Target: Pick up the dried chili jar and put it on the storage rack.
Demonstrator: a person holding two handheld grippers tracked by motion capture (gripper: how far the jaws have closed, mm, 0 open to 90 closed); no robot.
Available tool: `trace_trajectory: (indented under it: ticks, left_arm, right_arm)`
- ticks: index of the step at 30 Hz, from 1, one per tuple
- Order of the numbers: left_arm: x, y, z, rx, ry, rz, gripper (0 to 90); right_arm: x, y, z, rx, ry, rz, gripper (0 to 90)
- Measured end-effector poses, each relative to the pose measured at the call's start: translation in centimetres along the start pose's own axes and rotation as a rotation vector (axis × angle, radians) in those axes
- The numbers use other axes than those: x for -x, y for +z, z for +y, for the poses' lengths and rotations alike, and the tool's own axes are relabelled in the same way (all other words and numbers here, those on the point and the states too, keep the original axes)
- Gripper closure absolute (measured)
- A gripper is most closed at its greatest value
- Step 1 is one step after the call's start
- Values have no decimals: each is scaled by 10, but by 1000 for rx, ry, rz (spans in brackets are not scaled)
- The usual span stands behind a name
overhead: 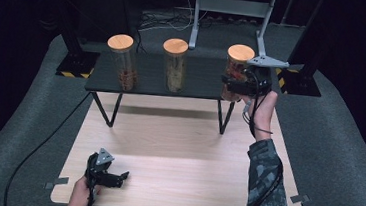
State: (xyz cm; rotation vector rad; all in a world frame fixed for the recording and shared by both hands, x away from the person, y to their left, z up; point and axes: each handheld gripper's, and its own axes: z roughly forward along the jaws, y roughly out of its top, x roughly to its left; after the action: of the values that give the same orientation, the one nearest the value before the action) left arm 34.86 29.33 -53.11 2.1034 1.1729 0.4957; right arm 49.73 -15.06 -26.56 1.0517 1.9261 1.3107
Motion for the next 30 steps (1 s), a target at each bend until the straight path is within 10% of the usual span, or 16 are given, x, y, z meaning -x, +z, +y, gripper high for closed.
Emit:
trace_trajectory:
  ticks: [30]
  left_arm:
    - [0,-1,-1,-1,7,-5,0]
  right_arm:
    - [8,35,-4,-27,56,-16,245]
